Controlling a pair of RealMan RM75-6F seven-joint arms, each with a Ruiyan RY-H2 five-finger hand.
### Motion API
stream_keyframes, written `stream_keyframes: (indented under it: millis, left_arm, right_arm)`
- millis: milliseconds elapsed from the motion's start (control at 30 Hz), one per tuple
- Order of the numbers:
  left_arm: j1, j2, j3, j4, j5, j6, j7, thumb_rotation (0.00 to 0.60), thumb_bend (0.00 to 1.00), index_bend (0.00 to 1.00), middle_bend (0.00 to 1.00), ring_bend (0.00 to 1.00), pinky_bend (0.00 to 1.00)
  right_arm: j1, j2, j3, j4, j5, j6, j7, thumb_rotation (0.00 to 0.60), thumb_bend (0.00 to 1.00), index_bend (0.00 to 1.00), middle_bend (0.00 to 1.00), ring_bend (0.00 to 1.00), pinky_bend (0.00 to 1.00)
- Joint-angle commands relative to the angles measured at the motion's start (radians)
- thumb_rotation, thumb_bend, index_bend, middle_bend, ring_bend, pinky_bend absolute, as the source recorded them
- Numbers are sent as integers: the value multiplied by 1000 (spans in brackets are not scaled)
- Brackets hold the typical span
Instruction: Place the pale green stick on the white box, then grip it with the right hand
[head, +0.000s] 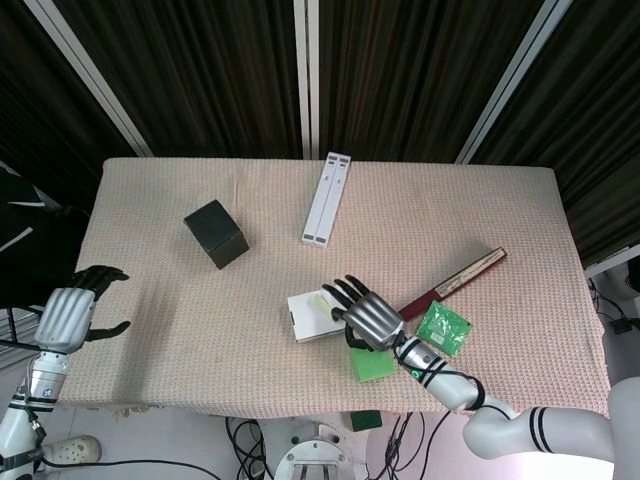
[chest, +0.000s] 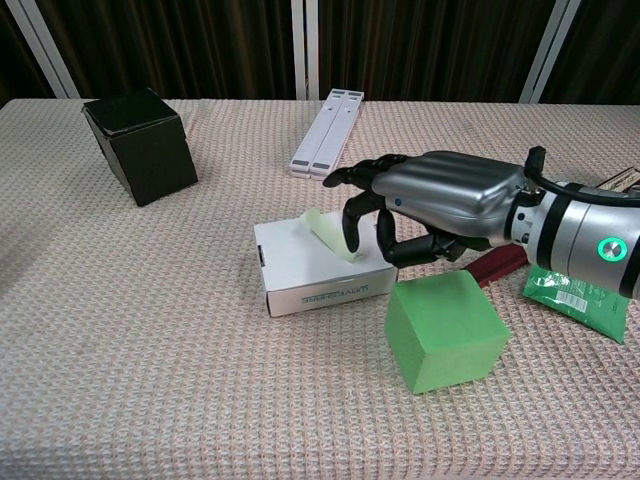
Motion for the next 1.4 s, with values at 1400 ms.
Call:
stream_keyframes:
  millis: [1400]
  left_arm:
    - [8, 8, -9, 11, 5, -11, -12, 600, 25, 301, 251, 178, 241]
  right_arm:
    - [2, -22, -14, -2, 37, 21, -44, 259, 1000, 415, 0, 0, 0]
